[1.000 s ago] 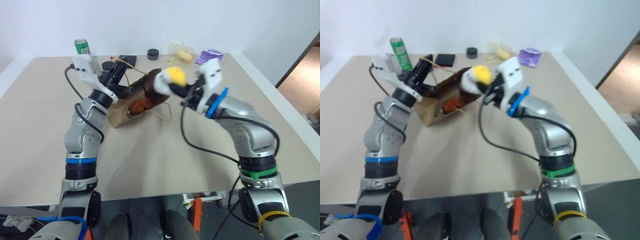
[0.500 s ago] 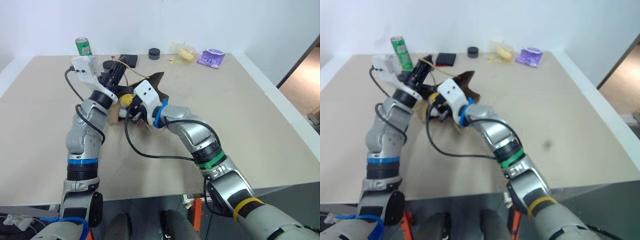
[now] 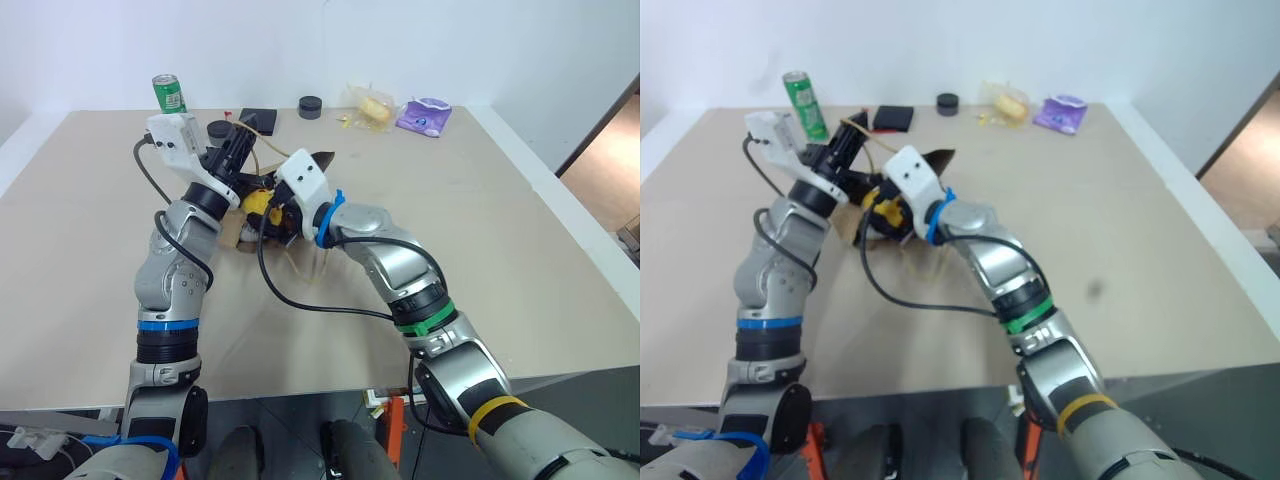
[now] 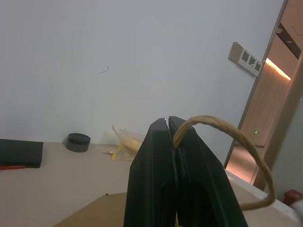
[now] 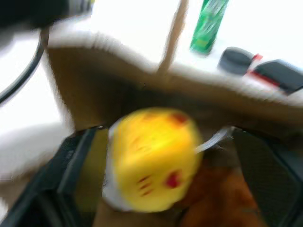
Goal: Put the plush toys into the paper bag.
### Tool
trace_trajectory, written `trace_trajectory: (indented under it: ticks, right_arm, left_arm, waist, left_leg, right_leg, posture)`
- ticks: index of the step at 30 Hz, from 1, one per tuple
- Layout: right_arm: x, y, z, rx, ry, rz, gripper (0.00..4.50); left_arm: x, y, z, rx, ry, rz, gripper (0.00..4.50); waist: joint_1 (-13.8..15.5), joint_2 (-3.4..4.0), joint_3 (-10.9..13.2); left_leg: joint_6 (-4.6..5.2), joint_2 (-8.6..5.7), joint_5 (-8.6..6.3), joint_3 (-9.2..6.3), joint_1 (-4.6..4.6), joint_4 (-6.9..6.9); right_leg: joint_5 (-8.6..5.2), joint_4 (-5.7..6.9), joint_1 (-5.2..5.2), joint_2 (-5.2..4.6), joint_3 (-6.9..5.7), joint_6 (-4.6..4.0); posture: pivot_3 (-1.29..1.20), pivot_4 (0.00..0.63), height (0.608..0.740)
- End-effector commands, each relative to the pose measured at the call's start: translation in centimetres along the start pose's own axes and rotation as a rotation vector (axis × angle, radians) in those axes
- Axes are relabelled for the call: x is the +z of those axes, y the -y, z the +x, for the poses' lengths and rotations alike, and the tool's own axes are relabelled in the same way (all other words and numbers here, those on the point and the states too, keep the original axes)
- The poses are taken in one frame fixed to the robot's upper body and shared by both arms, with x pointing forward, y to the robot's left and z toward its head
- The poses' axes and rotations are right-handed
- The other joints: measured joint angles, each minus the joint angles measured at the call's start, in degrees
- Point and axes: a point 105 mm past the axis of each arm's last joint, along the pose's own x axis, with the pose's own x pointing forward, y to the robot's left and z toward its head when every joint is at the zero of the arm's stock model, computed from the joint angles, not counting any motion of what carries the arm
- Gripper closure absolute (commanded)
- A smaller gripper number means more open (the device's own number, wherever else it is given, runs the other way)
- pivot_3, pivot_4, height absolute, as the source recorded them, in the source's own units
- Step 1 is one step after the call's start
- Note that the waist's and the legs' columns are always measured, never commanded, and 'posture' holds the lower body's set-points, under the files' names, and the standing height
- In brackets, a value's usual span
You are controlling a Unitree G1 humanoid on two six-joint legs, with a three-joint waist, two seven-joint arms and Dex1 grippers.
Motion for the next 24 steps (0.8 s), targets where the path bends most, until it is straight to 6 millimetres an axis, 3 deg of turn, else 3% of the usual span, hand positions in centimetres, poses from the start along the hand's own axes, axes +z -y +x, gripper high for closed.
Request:
trace_trajectory:
  ticks: [1, 4, 6, 10, 15, 24]
  right_arm:
    - [3.2, 1.0, -3.4, -0.025, 0.133, -0.044, 0.06]
    - [3.0, -0.3, -6.2, 0.045, 0.168, -0.089, 0.06]
    - [1.7, -1.9, -7.9, 0.111, 0.149, -0.157, 0.06]
    - [-4.1, -3.9, -10.2, 0.158, -0.01, -0.372, 0.06]
    - [-7.3, -3.2, -10.7, 0.098, -0.046, -0.68, 0.06]
    - [-11.4, -5.2, -9.2, 0.141, -0.067, -0.733, 0.06]
  left_arm:
    - [1.0, 0.5, 0.4, -0.026, 0.03, 0.004, 4.5]
    - [0.9, 0.5, 0.5, -0.025, 0.027, -0.002, 4.5]
    - [1.0, 0.4, 0.6, -0.025, 0.027, -0.003, 4.5]
    - [1.0, 0.3, 0.6, -0.025, 0.023, -0.005, 4.5]
    - [1.0, 0.3, 0.7, -0.026, 0.02, -0.007, 4.5]
    - [1.1, 0.3, 0.7, -0.027, 0.018, -0.008, 4.5]
  waist:
    - [0.1, 0.0, 0.0]
    - [0.1, -0.01, 0.0]
    - [0.1, -0.01, 0.0]
    - [0.1, -0.01, 0.0]
    - [-0.2, -0.06, 0.0]
    - [-0.1, -0.15, 0.0]
  left_leg:
    - [0.0, 0.0, 0.0, 0.0, 0.0, 0.0]
    - [-0.01, 0.0, 0.0, -0.02, 0.01, 0.0]
    - [-0.02, -0.01, -0.01, -0.04, 0.01, 0.0]
    - [-0.05, -0.06, -0.03, -0.05, 0.02, -0.01]
    - [-0.08, -0.08, 0.0, 0.06, 0.28, 0.01]
    - [-0.15, -0.11, 0.03, 0.07, 0.34, 0.02]
  right_leg:
    - [0.0, 0.0, 0.0, 0.0, 0.0, 0.0]
    - [-0.01, 0.0, 0.0, 0.0, -0.01, 0.0]
    - [-0.05, 0.0, 0.01, 0.0, -0.03, 0.0]
    - [-0.11, -0.02, 0.03, -0.04, -0.03, 0.0]
    - [-0.11, -0.01, 0.1, 0.04, 0.16, -0.18]
    - [-0.05, 0.0, 0.2, 0.07, 0.31, -0.06]
  posture:
    - [0.0, 0.15, 0.74]
    - [0.0, 0.15, 0.74]
    - [0.0, 0.15, 0.74]
    - [0.0, 0.15, 0.74]
    - [0.0, 0.15, 0.74]
    - [0.0, 0.15, 0.74]
